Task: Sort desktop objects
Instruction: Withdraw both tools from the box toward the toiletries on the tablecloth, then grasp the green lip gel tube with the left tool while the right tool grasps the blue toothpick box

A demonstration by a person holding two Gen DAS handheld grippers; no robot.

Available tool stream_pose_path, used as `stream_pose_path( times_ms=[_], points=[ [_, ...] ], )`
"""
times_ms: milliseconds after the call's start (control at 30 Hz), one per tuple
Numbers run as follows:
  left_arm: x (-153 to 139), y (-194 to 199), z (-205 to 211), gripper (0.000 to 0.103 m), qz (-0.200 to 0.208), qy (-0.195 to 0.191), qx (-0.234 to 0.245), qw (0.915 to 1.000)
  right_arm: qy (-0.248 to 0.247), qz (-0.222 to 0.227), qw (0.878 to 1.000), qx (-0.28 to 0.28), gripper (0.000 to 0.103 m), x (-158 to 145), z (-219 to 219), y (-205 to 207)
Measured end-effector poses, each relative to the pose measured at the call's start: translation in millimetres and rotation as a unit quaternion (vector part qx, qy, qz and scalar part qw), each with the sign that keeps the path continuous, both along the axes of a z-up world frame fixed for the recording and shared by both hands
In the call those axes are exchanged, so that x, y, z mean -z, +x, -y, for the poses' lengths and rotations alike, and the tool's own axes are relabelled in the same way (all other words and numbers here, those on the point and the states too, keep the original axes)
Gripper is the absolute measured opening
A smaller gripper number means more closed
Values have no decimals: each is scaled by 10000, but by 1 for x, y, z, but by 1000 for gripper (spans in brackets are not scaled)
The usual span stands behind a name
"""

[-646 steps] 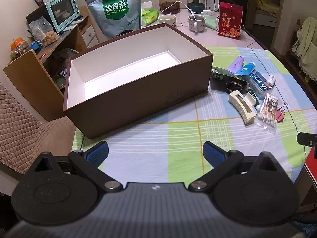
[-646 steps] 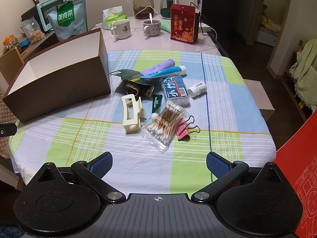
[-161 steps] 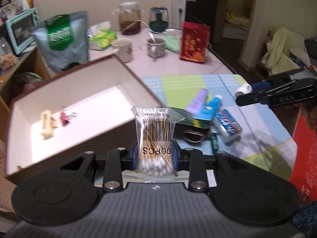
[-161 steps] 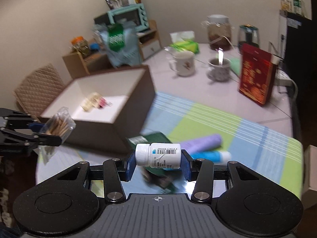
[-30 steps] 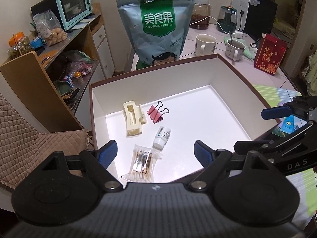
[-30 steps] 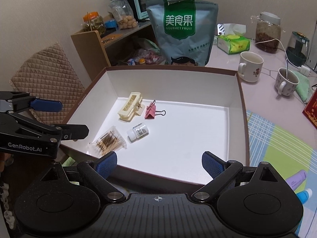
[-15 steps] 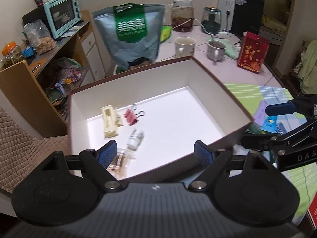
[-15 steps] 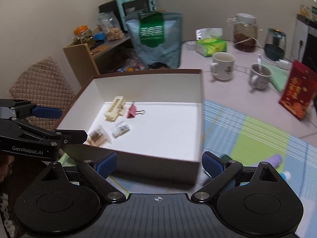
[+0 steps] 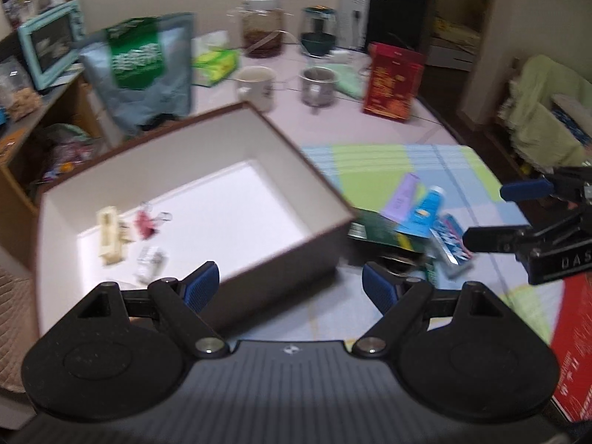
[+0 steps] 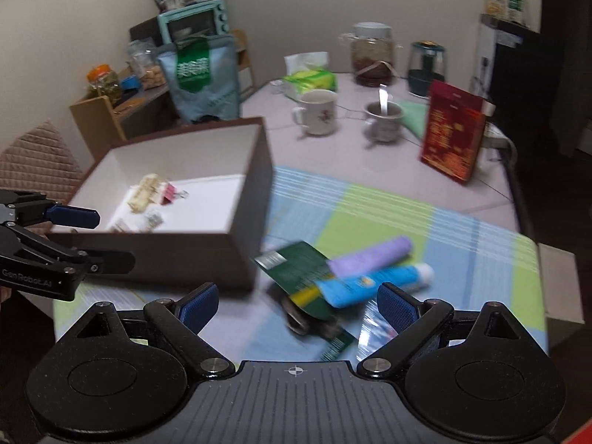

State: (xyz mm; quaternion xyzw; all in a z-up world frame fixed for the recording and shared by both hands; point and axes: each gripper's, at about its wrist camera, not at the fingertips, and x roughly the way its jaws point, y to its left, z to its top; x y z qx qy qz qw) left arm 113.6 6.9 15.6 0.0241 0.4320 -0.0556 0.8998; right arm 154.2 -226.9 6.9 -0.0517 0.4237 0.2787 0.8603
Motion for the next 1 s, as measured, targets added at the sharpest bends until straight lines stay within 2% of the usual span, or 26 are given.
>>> stream_pose_path(
  times_ms=[133,233,500,700,900,1000],
  points=[
    [14,-3,24,82,-130,-129,251,9995,-80,-48,9997,213,95,5,34,-9],
    [24,-4,39,82,-226,-202,401,9987,-94,-275,9990,352,95,18,53,-14],
    [46,-2,72,82,-375,-243,670,9968,-144,-550,9966,595,95,41,80,-5],
    [61,7,87,77,-487,-178,739,9959,-188,-673,9953,678,95,52,94,6],
    [83,15,118,73,-569,-99,1133,9919,-231,-796,9937,760,95,63,108,16],
    [97,23,132,63,-650,-84,1289,9895,-249,-857,9927,811,95,68,116,21]
  ],
)
